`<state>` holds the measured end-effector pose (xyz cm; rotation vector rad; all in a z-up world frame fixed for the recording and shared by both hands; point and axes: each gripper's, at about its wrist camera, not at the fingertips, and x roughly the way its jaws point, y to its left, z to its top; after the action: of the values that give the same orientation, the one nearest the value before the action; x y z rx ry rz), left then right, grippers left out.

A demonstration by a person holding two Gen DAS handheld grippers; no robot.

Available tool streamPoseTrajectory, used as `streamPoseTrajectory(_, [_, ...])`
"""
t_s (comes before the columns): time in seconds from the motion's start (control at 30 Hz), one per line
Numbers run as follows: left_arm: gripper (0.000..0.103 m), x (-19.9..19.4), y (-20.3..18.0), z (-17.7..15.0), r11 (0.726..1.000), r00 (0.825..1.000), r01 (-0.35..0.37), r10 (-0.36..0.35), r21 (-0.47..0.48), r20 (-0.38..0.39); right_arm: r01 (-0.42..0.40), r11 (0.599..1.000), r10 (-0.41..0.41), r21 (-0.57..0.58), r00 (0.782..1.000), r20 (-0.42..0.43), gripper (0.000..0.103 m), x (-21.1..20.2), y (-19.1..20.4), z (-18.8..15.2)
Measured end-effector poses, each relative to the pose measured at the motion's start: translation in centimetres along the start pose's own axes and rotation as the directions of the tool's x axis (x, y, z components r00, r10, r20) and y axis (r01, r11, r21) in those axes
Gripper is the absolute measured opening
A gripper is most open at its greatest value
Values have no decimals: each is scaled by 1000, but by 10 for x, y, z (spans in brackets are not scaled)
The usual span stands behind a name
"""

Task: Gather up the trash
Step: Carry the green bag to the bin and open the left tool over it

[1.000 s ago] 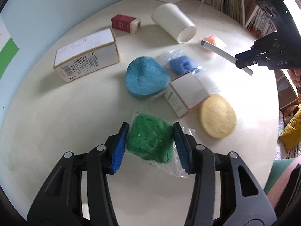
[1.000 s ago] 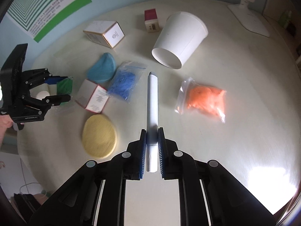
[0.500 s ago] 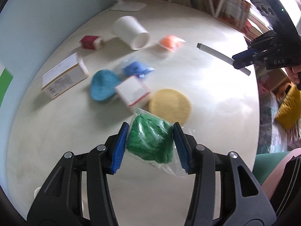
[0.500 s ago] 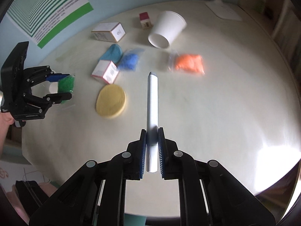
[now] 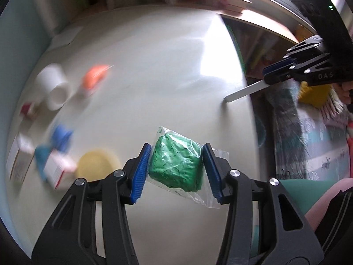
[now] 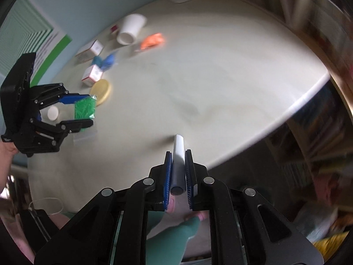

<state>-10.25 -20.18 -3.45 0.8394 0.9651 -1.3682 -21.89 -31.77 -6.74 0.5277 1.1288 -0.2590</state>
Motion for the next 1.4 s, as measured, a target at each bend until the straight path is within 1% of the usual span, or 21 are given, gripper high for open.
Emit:
streamPoseTrajectory(0.07, [46, 11, -19, 16, 1000, 1000, 12, -12, 22, 4, 24, 1000, -24, 1, 1000, 3, 12, 0, -15, -8])
streamPoseTrajectory(0.1, [46, 15, -24, 23, 999, 999, 37, -37, 0, 2, 2, 1000, -2, 20, 1000, 8, 1, -3, -23, -11])
streamPoseTrajectory(0.13, [46, 18, -28, 31, 998, 998, 57, -57, -28, 0, -21, 999, 20, 41, 1000, 22, 1, -8, -30, -14])
streamPoseTrajectory(0.17, [46, 19, -33, 35, 998, 998, 63, -62, -29, 5, -30, 998, 28, 48, 999, 35, 1, -12, -35, -15])
streamPoseTrajectory(0.27, [46, 27, -56, 52, 999, 999, 48, -48, 17, 8, -41, 997, 36, 58, 996, 82, 1, -26, -55, -21])
streamPoseTrajectory(0.3, [46, 33, -61, 58, 999, 999, 53, -53, 12, 0, -45, 996, 39, 72, 995, 89, 1, -28, -62, -21])
streamPoseTrajectory(0.33, [46, 37, -65, 61, 999, 999, 53, -53, 6, -6, -32, 997, 24, 68, 994, 105, 1, -37, -70, -22])
streamPoseTrajectory(0.37, [46, 39, -69, 65, 999, 999, 41, -41, -12, -6, -25, 997, 16, 74, 992, 128, 1, -47, -76, -23])
streamPoseTrajectory(0.43, [46, 36, -78, 67, 996, 997, 82, -82, -27, 11, -39, 994, 23, 98, 987, 160, 1, -68, -95, -36])
streamPoseTrajectory(0.47, [46, 40, -89, 71, 996, 996, 86, -86, -16, 6, -33, 993, 14, 115, 986, 163, 1, -73, -107, -45])
streamPoseTrajectory(0.57, [46, 58, -114, 74, 996, 995, 91, -90, 23, -40, -19, 981, -6, 194, 992, 124, 1, -66, -139, -69])
streamPoseTrajectory(0.6, [46, 62, -121, 75, 995, 994, 99, -97, 26, -49, -18, 975, -12, 223, 991, 130, 1, -67, -149, -77])
streamPoseTrajectory(0.63, [46, 64, -127, 77, 994, 994, 102, -100, 29, -51, -36, 966, 0, 256, 990, 140, 1, -69, -159, -87])
streamPoseTrajectory(0.67, [46, 65, -134, 79, 993, 993, 109, -108, 34, -52, -43, 962, 5, 271, 990, 140, 1, -70, -166, -96])
streamPoseTrajectory(0.7, [46, 66, -138, 80, 992, 992, 116, -113, 40, -54, -26, 963, -9, 268, 992, 127, 1, -70, -171, -106])
streamPoseTrajectory(0.77, [46, 69, -148, 85, 993, 993, 105, -102, 57, -66, -14, 960, -15, 280, 995, 99, 1, -68, -181, -122])
streamPoseTrajectory(0.87, [46, 73, -166, 93, 990, 991, 117, -111, 78, -73, -2, 935, -27, 353, 997, 78, 1, -67, -203, -150])
streamPoseTrajectory(0.97, [46, 81, -193, 101, 982, 989, 133, -123, 132, -77, 0, 909, -36, 416, 996, 80, 1, -72, -221, -177])
streamPoseTrajectory(1.1, [46, 101, -230, 110, 964, 980, 184, -164, 191, -114, 14, 887, -57, 462, 995, 81, 1, -81, -236, -206])
streamPoseTrajectory(1.23, [46, 123, -263, 120, 948, 971, 220, -189, 231, -148, 13, 857, -67, 515, 994, 87, 3, -88, -252, -236])
streamPoseTrajectory(1.4, [46, 165, -303, 130, 926, 954, 267, -214, 266, -211, 22, 802, -89, 597, 993, 82, 4, -96, -274, -277])
